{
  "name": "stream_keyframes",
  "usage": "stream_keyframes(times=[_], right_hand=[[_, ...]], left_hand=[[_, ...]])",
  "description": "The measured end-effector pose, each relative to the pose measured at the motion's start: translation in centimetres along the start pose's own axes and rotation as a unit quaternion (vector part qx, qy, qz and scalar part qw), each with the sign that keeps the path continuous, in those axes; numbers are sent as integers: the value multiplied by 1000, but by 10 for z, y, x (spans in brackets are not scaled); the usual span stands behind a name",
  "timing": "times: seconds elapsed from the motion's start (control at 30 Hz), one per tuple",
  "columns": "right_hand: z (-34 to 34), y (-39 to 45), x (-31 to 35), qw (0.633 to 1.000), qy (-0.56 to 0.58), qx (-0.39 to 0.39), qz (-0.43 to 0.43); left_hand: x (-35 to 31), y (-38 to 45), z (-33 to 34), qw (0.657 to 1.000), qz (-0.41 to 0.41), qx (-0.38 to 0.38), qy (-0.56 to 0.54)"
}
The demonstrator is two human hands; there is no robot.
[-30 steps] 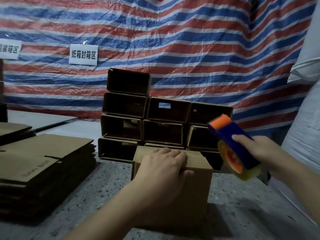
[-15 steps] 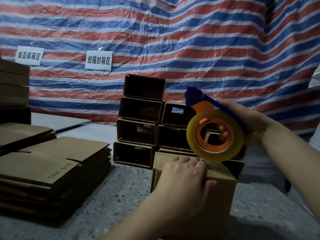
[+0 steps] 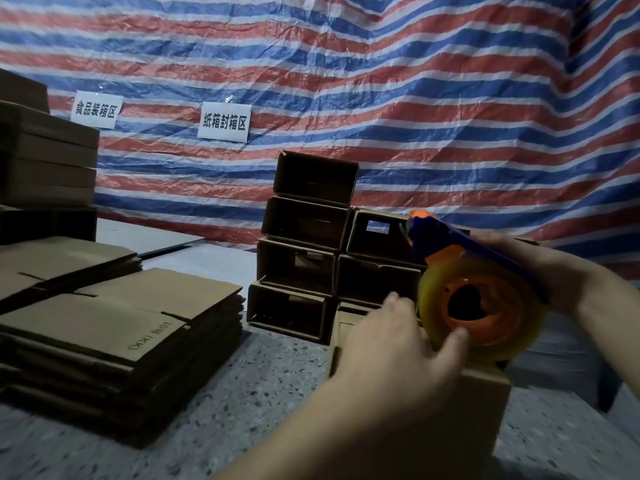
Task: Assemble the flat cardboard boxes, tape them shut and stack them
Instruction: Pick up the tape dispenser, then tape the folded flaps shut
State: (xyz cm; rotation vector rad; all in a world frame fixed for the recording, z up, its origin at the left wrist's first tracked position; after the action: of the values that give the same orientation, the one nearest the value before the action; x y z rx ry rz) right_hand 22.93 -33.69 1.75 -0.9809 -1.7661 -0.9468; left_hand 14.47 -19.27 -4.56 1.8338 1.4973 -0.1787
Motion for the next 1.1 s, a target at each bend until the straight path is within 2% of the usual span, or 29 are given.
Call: stream_keyframes(times=[0.07,0.13,0.23,0.3,0.43,0.57,0.8,0.87,0.93,1.0,1.1], right_hand=[[1,0,3,1000,-19,12,13],[0,3,4,999,-33,12,22],[5,8,6,999,-38,18,35],[9,11,8,997,-58,37,41],[16,11,11,993,-88,50,53],[19,10,12,992,-95,59,66],[20,10,14,992,-90,66,57],[20,10,13,992,-89,66,59],[20,11,12,992,-87,67,63],[20,13,11,992,-84,68,69],[22,17,12,989,-96,77,82]], left_hand=[[14,9,-14,982,-44,13,-183],[29,20,-34,932,-107,4,-347],[52,37,-55,856,-219,-17,-468],[51,42,-59,837,-246,22,-489],[45,46,-57,852,-244,93,-453],[44,45,-48,848,-254,125,-447],[51,42,-44,832,-265,73,-483],[52,41,-39,823,-265,83,-495],[53,41,-34,827,-255,91,-492],[59,42,-31,831,-255,61,-491],[65,39,-23,804,-267,20,-531]])
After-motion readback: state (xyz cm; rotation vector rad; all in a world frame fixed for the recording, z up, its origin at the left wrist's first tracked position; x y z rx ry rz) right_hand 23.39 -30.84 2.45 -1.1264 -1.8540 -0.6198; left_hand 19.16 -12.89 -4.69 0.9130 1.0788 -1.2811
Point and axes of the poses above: each hand's wrist, its own y-axis towards the middle knuckle, its own z-axis out of the palm, x = y × z, the point moved 10 cm from there along y, towards the middle knuckle, and after that the axes turned 7 degrees about -z, right-handed, at the moved point
